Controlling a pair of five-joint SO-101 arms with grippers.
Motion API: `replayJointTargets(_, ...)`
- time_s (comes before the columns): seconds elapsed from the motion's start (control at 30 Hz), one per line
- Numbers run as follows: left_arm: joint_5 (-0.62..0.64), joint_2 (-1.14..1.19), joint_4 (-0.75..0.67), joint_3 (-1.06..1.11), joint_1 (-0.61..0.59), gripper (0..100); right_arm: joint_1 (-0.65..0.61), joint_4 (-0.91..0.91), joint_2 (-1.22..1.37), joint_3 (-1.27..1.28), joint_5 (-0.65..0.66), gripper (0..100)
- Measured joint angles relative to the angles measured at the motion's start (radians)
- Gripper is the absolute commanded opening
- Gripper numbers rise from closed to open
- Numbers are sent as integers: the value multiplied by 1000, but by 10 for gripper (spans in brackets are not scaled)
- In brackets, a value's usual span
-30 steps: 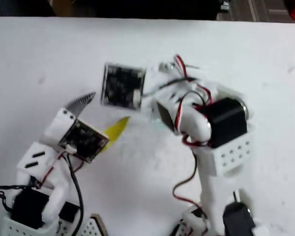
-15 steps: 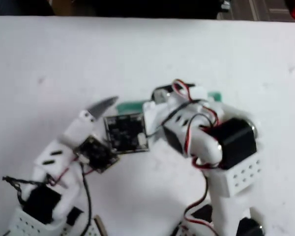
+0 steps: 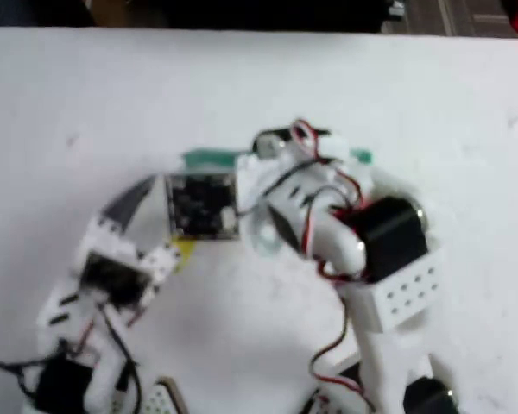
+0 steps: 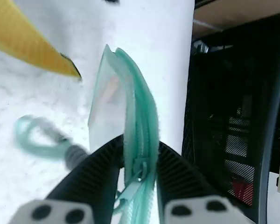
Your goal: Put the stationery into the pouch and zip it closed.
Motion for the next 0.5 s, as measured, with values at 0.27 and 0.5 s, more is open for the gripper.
replayJointTargets(0.27, 0, 11, -20, 32, -86, 276, -49, 109, 20, -130, -2, 16)
replayJointTargets(0.5, -97, 55, -55, 32, 44, 276, -115, 153, 18, -158, 75, 16)
